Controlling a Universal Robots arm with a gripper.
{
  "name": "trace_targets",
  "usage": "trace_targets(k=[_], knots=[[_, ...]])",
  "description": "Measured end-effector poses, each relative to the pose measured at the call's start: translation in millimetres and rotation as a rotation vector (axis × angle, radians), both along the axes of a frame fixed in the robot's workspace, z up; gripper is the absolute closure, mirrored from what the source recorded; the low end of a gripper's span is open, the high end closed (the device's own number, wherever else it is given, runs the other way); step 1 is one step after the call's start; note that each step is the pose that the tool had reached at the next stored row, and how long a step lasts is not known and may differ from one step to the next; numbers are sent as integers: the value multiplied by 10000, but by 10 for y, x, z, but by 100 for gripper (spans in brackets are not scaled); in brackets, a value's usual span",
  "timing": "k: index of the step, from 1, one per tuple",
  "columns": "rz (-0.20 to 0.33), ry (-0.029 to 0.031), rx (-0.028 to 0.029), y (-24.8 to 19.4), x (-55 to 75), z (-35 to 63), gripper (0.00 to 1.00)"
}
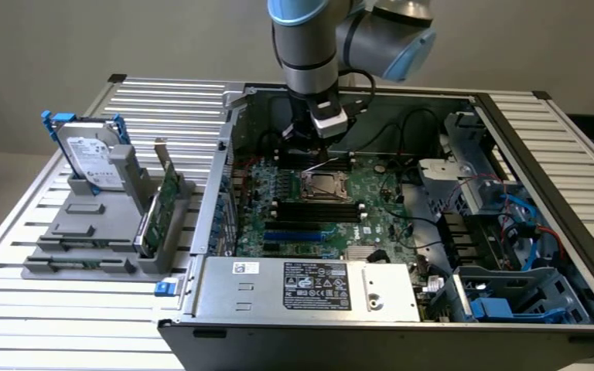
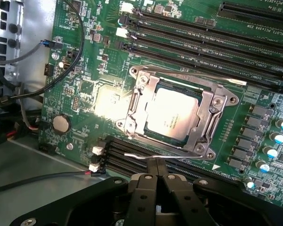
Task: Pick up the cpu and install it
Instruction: 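Install the first cpu locking lever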
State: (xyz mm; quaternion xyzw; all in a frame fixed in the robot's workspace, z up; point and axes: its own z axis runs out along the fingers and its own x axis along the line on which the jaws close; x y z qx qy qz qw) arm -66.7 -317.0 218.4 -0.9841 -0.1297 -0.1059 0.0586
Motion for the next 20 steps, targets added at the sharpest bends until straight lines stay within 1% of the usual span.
trace_targets(k=[15,20], knots=[[-55,1,-3,-4,11,-21,89],[-60,1,-3,-11,11,-44,89]])
